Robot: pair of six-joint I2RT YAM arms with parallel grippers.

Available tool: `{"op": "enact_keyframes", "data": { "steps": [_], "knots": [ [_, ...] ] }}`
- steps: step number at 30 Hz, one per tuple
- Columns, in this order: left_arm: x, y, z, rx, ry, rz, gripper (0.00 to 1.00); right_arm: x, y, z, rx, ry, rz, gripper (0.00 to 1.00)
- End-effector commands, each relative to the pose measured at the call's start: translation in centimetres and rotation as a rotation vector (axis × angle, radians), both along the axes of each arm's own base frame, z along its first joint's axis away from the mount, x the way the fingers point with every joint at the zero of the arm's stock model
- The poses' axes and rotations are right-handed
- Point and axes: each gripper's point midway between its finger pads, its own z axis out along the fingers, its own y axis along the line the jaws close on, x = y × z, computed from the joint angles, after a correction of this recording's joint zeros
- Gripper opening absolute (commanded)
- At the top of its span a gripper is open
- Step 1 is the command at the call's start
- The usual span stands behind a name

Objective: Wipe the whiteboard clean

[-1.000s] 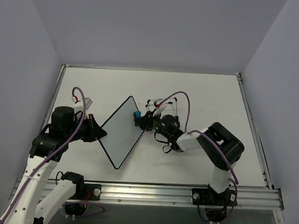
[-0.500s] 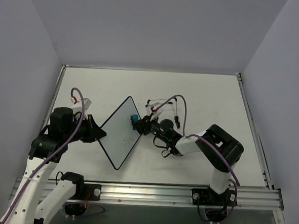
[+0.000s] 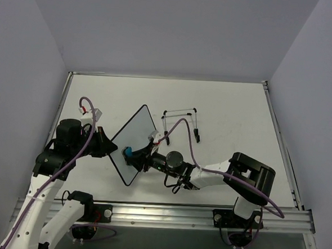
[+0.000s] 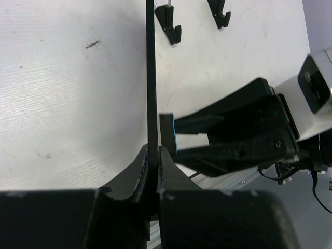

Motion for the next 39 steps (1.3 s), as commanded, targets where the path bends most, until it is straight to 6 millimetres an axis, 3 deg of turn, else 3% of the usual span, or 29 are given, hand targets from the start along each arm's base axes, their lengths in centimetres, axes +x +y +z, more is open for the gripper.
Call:
{"op": "enact_keyframes", "data": {
  "steps": [1, 4, 7, 10, 15, 20, 24, 31, 39],
  "knots": [
    [-2.4, -4.2, 1.7, -0.203, 0.062, -0.205, 0.02, -4.5, 1.7, 2.0, 0.058, -0.008, 0.156, 0.0],
    [-2.5, -4.3, 1.7, -0.206, 0.065, -0.206, 0.02, -3.8, 1.3, 1.4, 0.036, 0.001, 0.116, 0.0],
    [-2.5, -4.3, 1.7, -0.209, 0.065, -0.21, 0.02, -1.9, 0.7, 0.1, -0.016, 0.021, 0.042, 0.0],
    [-2.5, -4.3, 1.6, -0.21, 0.068, -0.21, 0.02, 0.7, -0.8, -1.5, -0.049, 0.037, -0.027, 0.0],
    [-2.5, -4.5, 1.6, -0.226, 0.069, -0.215, 0.02, 4.7, -5.0, -5.2, -0.069, 0.115, -0.156, 0.0],
    [-2.5, -4.6, 1.7, -0.234, 0.071, -0.216, 0.02, 6.4, -7.8, -7.0, -0.062, 0.154, -0.27, 0.0],
    [-2.5, -4.7, 1.9, -0.236, 0.071, -0.223, 0.02, 6.7, -8.6, -8.2, -0.063, 0.18, -0.305, 0.0],
    [-2.8, -4.9, 2.1, -0.248, 0.078, -0.232, 0.02, 7.4, -7.8, -7.3, -0.028, 0.167, -0.301, 0.0],
    [-3.1, -4.9, 2.0, -0.253, 0.082, -0.239, 0.02, 11.1, -8.3, -4.5, -0.042, 0.113, -0.348, 0.0]
  ]
}}
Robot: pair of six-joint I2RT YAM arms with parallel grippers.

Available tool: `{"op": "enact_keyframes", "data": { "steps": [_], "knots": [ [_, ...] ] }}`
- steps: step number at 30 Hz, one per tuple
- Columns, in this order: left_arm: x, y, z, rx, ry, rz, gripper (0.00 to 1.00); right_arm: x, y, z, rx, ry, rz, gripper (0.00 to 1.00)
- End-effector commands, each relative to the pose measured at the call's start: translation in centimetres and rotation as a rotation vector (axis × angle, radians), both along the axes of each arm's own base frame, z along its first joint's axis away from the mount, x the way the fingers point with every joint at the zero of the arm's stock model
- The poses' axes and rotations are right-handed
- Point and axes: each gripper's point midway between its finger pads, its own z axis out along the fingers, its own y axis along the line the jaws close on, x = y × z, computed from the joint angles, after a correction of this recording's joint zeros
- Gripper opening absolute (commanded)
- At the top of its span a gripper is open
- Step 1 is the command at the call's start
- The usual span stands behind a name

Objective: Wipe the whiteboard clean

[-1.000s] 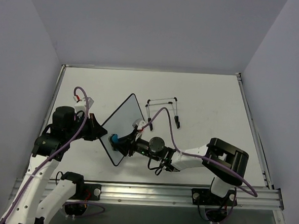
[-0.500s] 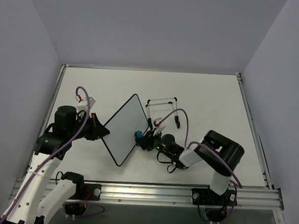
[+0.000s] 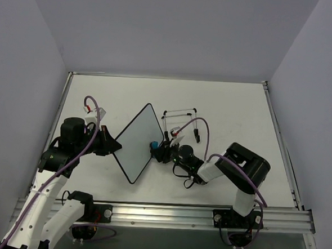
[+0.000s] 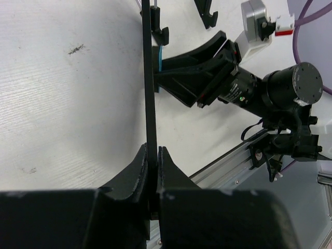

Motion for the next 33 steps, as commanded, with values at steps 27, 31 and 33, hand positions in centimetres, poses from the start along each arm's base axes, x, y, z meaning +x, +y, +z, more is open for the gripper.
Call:
{"op": "enact_keyframes", "data": {
  "steps": [27, 31, 33],
  "knots": [
    [-3.4, -3.7, 2.5, -0.214, 0.076, -0.18, 0.02, -11.5, 9.0, 9.5, 0.17, -0.186, 0.402, 0.0],
    [-3.3, -3.7, 2.7, -0.218, 0.069, -0.181, 0.02, -10.9, 9.0, 8.9, 0.145, -0.184, 0.367, 0.0],
    [-3.2, -3.8, 2.8, -0.218, 0.068, -0.181, 0.02, -9.6, 8.5, 7.6, 0.115, -0.163, 0.313, 0.0]
  ]
}}
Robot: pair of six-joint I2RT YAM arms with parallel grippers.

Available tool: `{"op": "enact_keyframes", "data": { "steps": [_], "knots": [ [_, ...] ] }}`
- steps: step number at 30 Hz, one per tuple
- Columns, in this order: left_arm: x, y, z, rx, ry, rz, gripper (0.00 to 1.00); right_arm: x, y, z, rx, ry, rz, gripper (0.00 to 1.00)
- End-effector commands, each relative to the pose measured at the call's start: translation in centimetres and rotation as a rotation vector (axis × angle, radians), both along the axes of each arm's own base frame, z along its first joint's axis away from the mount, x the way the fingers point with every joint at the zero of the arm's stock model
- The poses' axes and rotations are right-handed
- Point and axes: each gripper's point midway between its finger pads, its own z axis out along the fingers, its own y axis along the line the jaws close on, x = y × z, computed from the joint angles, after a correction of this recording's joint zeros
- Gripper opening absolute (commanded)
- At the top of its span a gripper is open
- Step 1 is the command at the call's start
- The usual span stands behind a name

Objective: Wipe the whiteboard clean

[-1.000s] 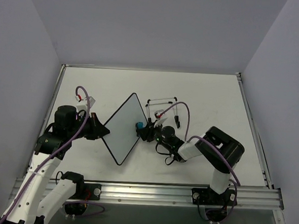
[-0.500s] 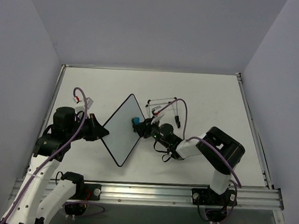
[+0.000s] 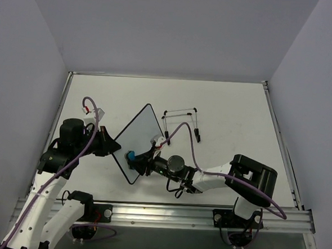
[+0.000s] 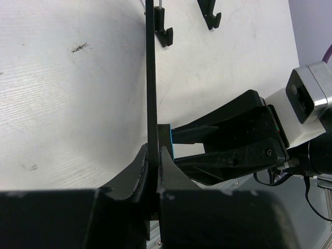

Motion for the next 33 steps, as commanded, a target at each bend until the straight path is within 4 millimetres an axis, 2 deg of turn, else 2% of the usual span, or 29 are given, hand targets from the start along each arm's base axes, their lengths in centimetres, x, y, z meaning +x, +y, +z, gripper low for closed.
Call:
{"op": "enact_keyframes", "data": {
  "steps": [1, 3, 6, 7, 8, 11, 16, 20, 21, 24, 25, 26, 28, 29, 30, 31, 32, 33],
  "knots": [
    [-3.1, -4.0, 3.0, -0.217, 0.057, -0.202, 0.02, 0.5, -0.2, -1.7, -0.032, 0.032, -0.006, 0.0],
    [-3.1, -4.0, 3.1, -0.22, 0.055, -0.201, 0.02, 1.5, -1.0, -2.8, -0.039, 0.05, -0.053, 0.0],
    [-3.3, -4.0, 3.1, -0.222, 0.05, -0.206, 0.02, 3.3, -3.3, -4.9, -0.065, 0.084, -0.148, 0.0],
    [-3.3, -4.0, 3.1, -0.223, 0.051, -0.207, 0.02, 4.1, -4.7, -5.9, -0.074, 0.108, -0.182, 0.0],
    [-3.4, -4.0, 3.0, -0.224, 0.052, -0.206, 0.02, 4.6, -5.2, -5.8, -0.053, 0.108, -0.196, 0.0],
    [-3.5, -4.0, 3.1, -0.229, 0.049, -0.207, 0.02, 5.8, -7.0, -7.7, -0.062, 0.135, -0.233, 0.0],
    [-3.5, -4.1, 3.2, -0.234, 0.052, -0.211, 0.02, 7.0, -7.9, -8.3, -0.041, 0.144, -0.258, 0.0],
    [-3.5, -4.0, 3.2, -0.23, 0.053, -0.211, 0.02, 6.5, -5.8, -6.3, 0.015, 0.132, -0.184, 0.0],
    [-3.6, -4.1, 3.3, -0.231, 0.05, -0.213, 0.02, 6.4, -5.0, -4.9, 0.039, 0.111, -0.167, 0.0],
    [-3.5, -3.9, 3.4, -0.222, 0.044, -0.211, 0.02, 6.2, -3.9, -2.8, 0.031, 0.072, -0.155, 0.0],
    [-3.6, -3.9, 3.4, -0.219, 0.045, -0.207, 0.02, 5.7, -3.0, -1.5, 0.044, 0.053, -0.136, 0.0],
    [-3.5, -3.8, 3.3, -0.21, 0.04, -0.201, 0.02, 5.3, -2.7, -1.4, 0.023, 0.053, -0.124, 0.0],
    [-3.5, -3.5, 3.4, -0.193, 0.036, -0.188, 0.02, 4.6, -2.2, 2.2, 0.064, 0.001, -0.105, 0.0],
    [-3.4, -3.3, 3.3, -0.178, 0.03, -0.183, 0.02, 4.3, -2.6, 3.9, 0.071, -0.011, -0.11, 0.0],
    [-3.2, -3.0, 3.2, -0.161, 0.023, -0.166, 0.02, 4.5, -2.9, 4.7, 0.069, -0.015, -0.13, 0.0],
    [-3.2, -2.7, 3.3, -0.143, 0.016, -0.159, 0.02, 4.9, -3.5, 4.6, 0.022, -0.007, -0.153, 0.0],
    [-3.1, -2.5, 3.3, -0.13, 0.01, -0.147, 0.02, 5.1, -4.3, 7.1, 0.048, -0.03, -0.176, 0.0],
    [-2.9, -2.1, 3.3, -0.111, -0.002, -0.127, 0.02, 5.7, -5.0, 7.4, 0.022, -0.032, -0.216, 0.0]
  ]
}}
